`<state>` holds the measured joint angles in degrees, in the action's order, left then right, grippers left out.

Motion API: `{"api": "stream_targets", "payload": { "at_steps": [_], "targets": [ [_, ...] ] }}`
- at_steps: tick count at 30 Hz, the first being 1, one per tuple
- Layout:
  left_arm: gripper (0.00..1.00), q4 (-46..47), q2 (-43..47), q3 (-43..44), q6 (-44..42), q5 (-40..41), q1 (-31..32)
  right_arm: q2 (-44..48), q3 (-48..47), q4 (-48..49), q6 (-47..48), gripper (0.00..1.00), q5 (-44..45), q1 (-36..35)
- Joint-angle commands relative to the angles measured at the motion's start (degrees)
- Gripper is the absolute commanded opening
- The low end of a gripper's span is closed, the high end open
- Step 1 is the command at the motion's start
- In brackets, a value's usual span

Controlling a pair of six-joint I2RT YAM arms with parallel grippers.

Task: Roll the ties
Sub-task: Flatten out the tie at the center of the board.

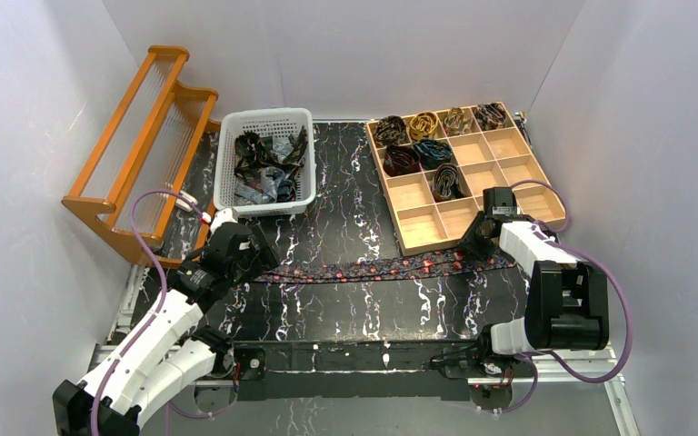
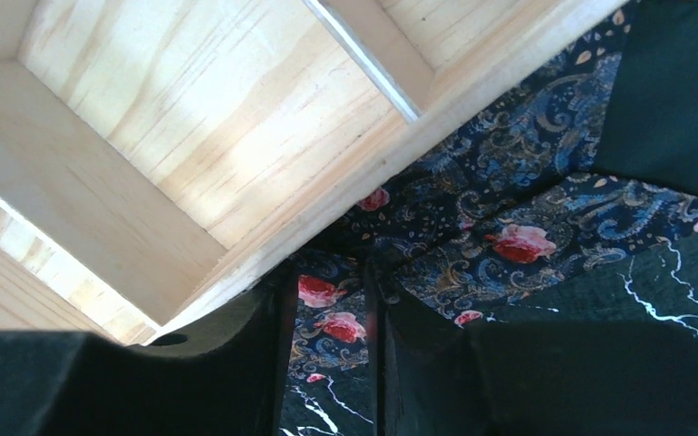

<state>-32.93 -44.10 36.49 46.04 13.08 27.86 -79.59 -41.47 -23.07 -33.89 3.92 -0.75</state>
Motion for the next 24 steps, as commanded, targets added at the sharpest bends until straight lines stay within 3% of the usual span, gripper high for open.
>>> {"api": "stream_targets", "payload": {
  "at_steps": [1, 10, 18, 24],
  "targets": [
    [0.76, -1.62, 0.63, 2.08, -0.58, 1.42, -0.35, -0.03, 0.45, 3.15, 0.97, 0.4, -0.92, 0.26],
    [0.76, -2.84, 1.2, 2.51, -0.99, 2.33, -0.35, -0.71, 2.51, 2.63, 0.49, 0.32, 0.73, 0.29],
    [0.76, -3.37, 1.36, 2.71, -1.35, 2.8, -0.35, 2.32, 4.86, 1.05, 1.81, 0.14, 3.75, 0.28],
    [0.76, -3.1, 1.06, 2.71, -1.42, 2.67, -0.35, 5.09, 2.28, -0.31, 3.45, 0.01, 1.04, 0.31]
  ]
}}
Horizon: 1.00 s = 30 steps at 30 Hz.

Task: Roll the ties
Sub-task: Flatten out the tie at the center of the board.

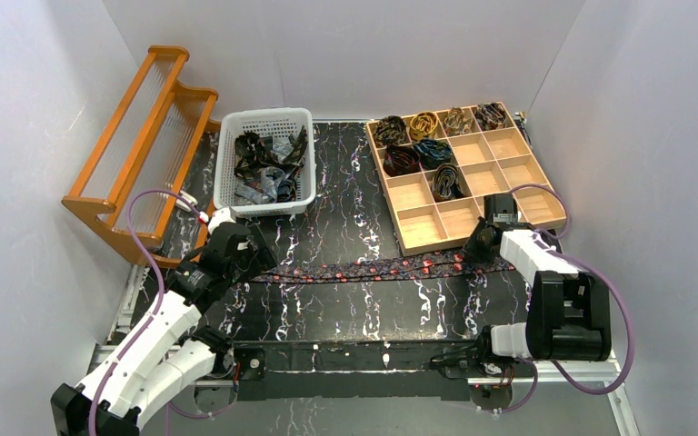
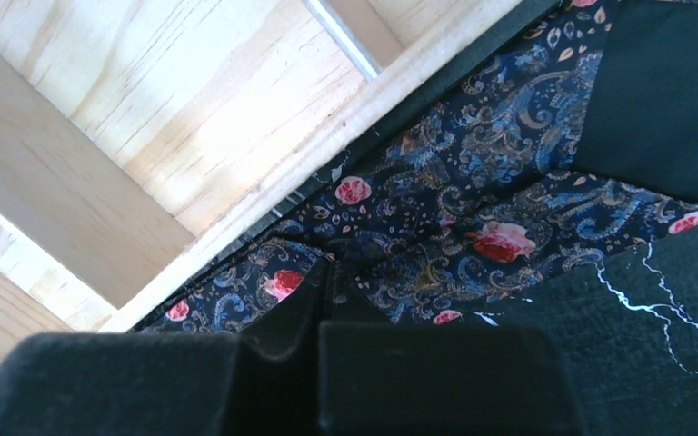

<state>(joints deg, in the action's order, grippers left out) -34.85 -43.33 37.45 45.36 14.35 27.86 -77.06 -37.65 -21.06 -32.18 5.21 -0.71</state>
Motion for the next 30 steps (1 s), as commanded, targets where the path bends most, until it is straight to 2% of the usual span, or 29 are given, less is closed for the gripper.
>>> {"api": "stream_targets", "payload": {
  "at_steps": [1, 11, 18, 27, 30],
  "targets": [
    [0.76, -1.11, 0.27, 1.79, -0.86, 1.31, -0.35, 2.87, -2.24, -2.81, 1.96, 0.01, -0.52, 0.22],
    [0.76, -1.05, 0.92, 1.38, -0.65, 1.12, -0.35, 7.02, -4.89, -8.99, 2.74, 0.01, 4.96, 0.19],
    [0.77, -1.11, 0.84, 1.48, -0.97, 1.39, -0.35, 8.92, -4.1, -10.31, -1.12, 0.01, 12.28, 1.89],
    [0.92, -2.86, -1.64, 2.23, -2.6, 2.92, -0.42, 5.11, -4.63, -10.87, -2.46, 0.01, 14.62, 2.56],
    [0.95, -2.55, -2.76, 1.91, -2.53, 3.32, -0.79, 5.55, -4.95, -12.34, -3.05, 0.01, 14.97, 2.61]
  ]
}}
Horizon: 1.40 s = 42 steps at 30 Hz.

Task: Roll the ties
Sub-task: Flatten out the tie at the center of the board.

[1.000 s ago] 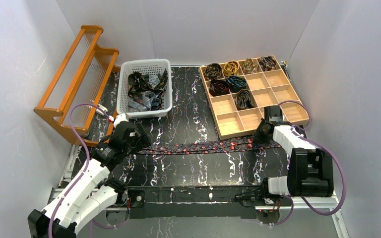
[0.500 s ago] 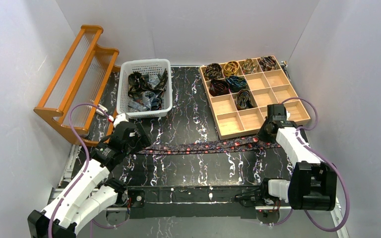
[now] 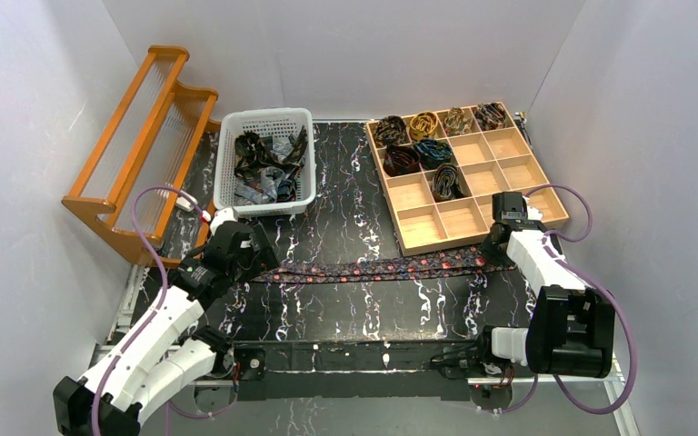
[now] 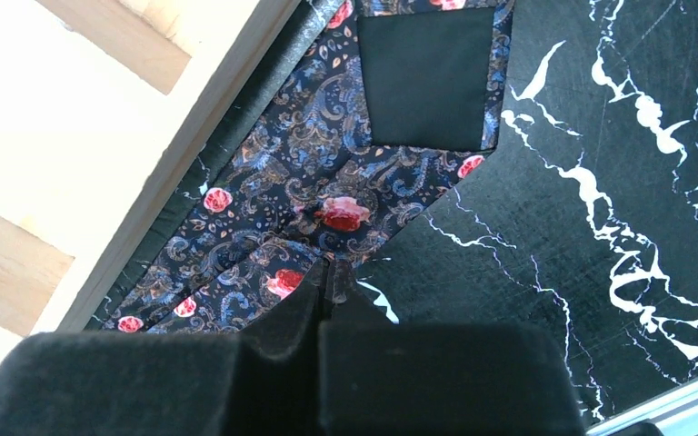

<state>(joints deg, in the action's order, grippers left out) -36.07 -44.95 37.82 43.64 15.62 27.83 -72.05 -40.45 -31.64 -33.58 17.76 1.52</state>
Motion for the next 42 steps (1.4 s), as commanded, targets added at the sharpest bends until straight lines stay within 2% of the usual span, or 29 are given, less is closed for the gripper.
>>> {"api": "stream_targets", "payload": {
  "at_steps": [1, 7, 16, 19, 22, 24, 28, 32, 34, 36, 38, 40, 42],
  "targets": [
    [0.95, -1.32, -1.41, 1.51, -0.87, 2.27, -1.03, 1.13, -2.02, -2.08, -1.75, 0.01, 2.33, 0.4],
    [0.98, -0.83, -1.55, 1.55, -1.69, 0.69, -4.19, 1.62, -1.38, -3.95, -3.24, 0.01, 2.38, 0.41],
    [0.98, -2.34, 0.49, 1.2, -1.15, 0.44, -7.0, -3.32, -3.1, 1.55, 0.22, 0.01, 5.96, 0.91],
    [0.98, -2.42, 1.28, 0.71, 0.16, 1.41, -7.22, -4.29, -3.38, 2.65, 2.01, 0.01, 4.15, 0.97],
    [0.98, -0.92, 2.14, -0.95, 2.3, 1.91, -7.43, -5.73, -3.91, 2.88, 3.34, 0.03, -0.89, 1.03],
    [0.98, -0.07, 2.27, -1.79, 3.24, 1.99, -7.65, -5.3, -5.24, 2.2, 4.13, 0.22, -4.19, 1.03],
    [0.98, -0.88, 2.66, -3.25, 4.8, 5.03, -8.39, -1.75, -8.93, 0.71, 5.33, 0.42, -9.51, 1.03],
    [0.98, -0.49, 4.75, -5.37, 6.49, 6.6, -10.04, 2.28, -11.85, 0.17, 6.17, 0.5, -15.7, 1.03],
    [0.98, 0.38, 4.97, -6.0, 6.4, 6.14, -10.52, 3.77, -12.76, -0.34, 6.47, 0.53, -22.2, 1.03],
    [0.98, 0.85, 3.99, -6.33, 6.08, 5.61, -10.95, 5.84, -12.24, 2.64, 7.35, 0.53, -33.15, 0.99],
    [0.98, 1.54, 2.76, -6.8, 6.06, 4.86, -11.3, 7.31, -9.84, 11.07, 6.15, 0.54, -45.57, 0.35],
    [0.98, 2.37, 2.03, -7.44, 6.19, 4.26, -11.73, 6.08, -8.95, 16.81, 4.58, 0.53, -52.22, -4.17],
    [0.98, 3.58, 1.79, -8.1, 5.92, 3.56, -12.29, 3.11, -10.95, 18.3, 7.39, 0.53, -49.3, -14.02]
  ]
}}
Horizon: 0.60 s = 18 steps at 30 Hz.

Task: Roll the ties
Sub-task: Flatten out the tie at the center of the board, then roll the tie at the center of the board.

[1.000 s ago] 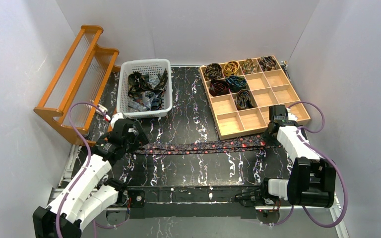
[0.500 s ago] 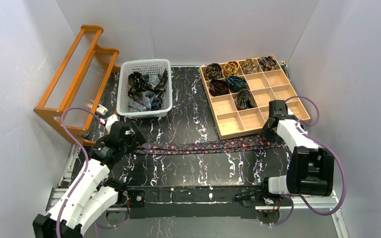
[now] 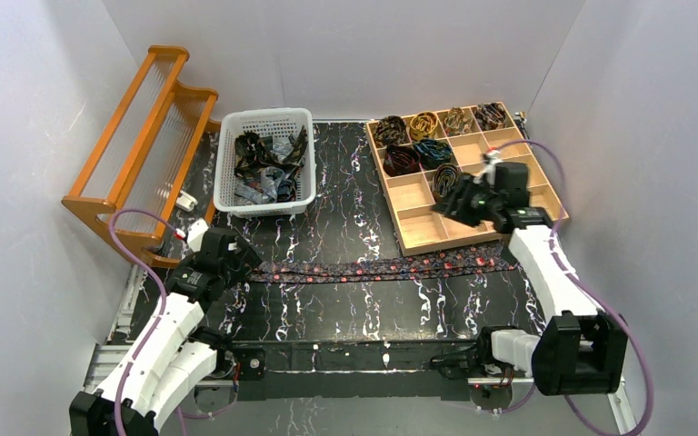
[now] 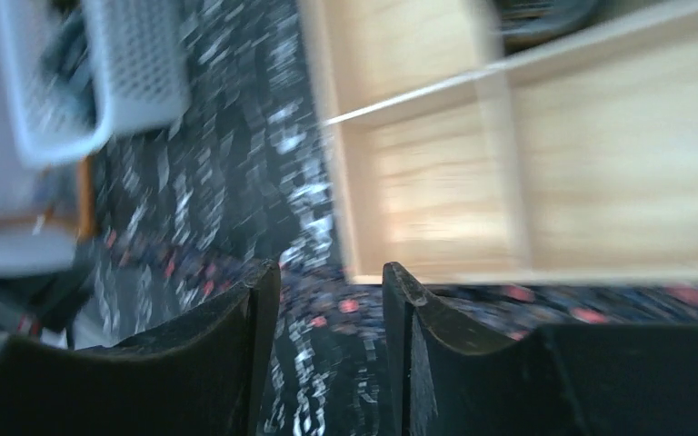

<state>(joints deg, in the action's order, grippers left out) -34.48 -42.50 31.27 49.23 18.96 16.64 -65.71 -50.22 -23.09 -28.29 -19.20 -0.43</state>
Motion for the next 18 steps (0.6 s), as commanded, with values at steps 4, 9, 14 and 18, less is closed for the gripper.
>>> {"api": "stream_targets", "payload": {
  "at_steps": [4, 9, 14, 18],
  "targets": [
    [0.97, 3.07, -1.59, -2.88, 0.43, -0.15, -2.22, -11.23, -3.24, 18.05, 5.53, 0.53, -7.26, -31.54],
    [0.98, 0.31, -0.73, -1.43, 1.75, 2.15, -2.41, -26.07, -10.69, 24.75, 13.26, 0.66, -5.03, -46.44],
    [0.98, -3.9, -0.52, 1.08, 4.6, 2.74, -2.41, -38.77, -18.94, 28.23, 23.07, 0.95, -5.41, -51.86],
    [0.98, -6.92, 0.22, 2.98, 6.74, 2.69, -2.47, -44.85, -22.28, 32.07, 30.39, 0.99, -7.91, -53.18]
  ]
}}
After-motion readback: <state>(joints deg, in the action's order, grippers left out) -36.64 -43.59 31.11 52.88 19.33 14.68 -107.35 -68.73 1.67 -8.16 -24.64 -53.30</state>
